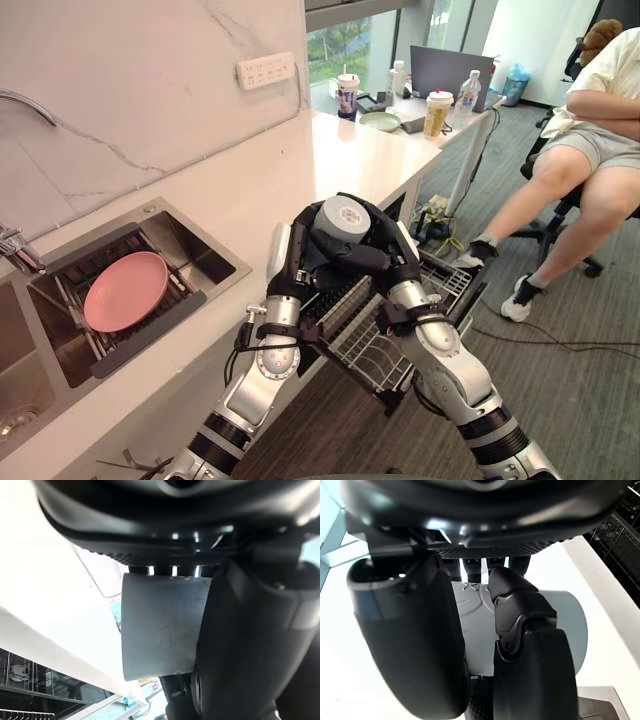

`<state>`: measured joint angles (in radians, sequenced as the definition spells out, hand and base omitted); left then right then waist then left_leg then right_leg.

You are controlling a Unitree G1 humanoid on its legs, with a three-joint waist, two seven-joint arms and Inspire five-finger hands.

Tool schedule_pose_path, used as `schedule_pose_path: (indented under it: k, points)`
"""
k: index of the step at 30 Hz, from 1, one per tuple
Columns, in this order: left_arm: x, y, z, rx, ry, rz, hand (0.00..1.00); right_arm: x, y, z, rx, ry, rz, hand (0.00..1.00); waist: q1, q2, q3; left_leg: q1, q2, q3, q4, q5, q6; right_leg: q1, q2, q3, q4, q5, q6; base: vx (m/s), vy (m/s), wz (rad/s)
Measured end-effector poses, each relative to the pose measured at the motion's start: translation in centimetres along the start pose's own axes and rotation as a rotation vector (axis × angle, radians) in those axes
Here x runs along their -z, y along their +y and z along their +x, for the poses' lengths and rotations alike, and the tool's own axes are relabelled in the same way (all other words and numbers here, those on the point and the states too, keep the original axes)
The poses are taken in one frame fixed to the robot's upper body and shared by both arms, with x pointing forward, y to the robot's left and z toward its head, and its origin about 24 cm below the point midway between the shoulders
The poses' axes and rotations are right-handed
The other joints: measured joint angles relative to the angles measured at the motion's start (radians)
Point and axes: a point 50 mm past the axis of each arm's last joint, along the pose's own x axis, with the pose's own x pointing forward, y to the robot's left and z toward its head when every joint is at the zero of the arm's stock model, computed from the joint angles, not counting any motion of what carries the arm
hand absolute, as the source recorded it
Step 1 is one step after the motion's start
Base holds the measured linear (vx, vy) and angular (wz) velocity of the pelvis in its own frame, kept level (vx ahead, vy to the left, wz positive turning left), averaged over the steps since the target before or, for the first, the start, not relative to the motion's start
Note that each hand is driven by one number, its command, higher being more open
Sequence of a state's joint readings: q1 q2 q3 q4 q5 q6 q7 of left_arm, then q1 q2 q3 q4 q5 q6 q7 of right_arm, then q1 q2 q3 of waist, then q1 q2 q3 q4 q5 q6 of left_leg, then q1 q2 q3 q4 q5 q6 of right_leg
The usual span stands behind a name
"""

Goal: Walk over to the sink, pick up the cup, carry it to the dishwasher, place the cup inside the dishwasher, then close the dishwasher door

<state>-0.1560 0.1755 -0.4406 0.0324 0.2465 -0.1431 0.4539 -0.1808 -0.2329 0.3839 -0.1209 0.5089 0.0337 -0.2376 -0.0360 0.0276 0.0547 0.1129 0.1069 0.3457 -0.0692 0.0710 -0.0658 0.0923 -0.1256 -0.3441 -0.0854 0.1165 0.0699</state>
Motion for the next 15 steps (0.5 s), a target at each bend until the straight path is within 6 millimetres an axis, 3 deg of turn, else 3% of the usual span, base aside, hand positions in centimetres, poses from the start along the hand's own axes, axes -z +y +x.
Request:
schedule_pose_path:
  k: [1,2,8,15]
  points:
    - [0.0,0.0,0.0,-0.001,-0.001,0.000,0.00,0.0,0.0,0.0,0.003,-0.001,0.006,0.00,-0.001,-0.001,-0.001,0.000,0.000,0.000,0.000,0.000,0.000,0.000,0.000,0.000,0.000,0.000,0.000,0.00,0.000,0.00]
    - [-0.1,0.0,0.0,-0.004,-0.005,-0.002,1.00,0.0,0.1,0.0,0.007,-0.006,0.022,0.00,-0.002,-0.004,-0.003,0.000,-0.001,-0.001,0.000,0.000,0.000,0.000,-0.001,-0.001,0.000,0.000,0.000,0.00,0.000,0.00]
    - [-1.2,0.0,0.2,-0.010,-0.049,-0.025,1.00,-0.6,0.3,-0.1,0.060,-0.082,0.134,0.00,-0.004,-0.008,-0.006,0.000,-0.004,-0.002,-0.001,0.001,0.001,0.001,-0.004,-0.002,0.000,0.000,0.000,0.00,0.000,0.00]
    - [-3.2,-2.4,-0.4,0.100,-0.123,-0.154,1.00,-1.9,-0.8,0.0,0.209,-0.204,0.194,0.00,-0.007,-0.011,-0.011,0.006,-0.008,-0.002,-0.013,0.006,0.003,0.001,-0.006,-0.003,0.000,0.000,0.001,0.00,0.000,0.00]
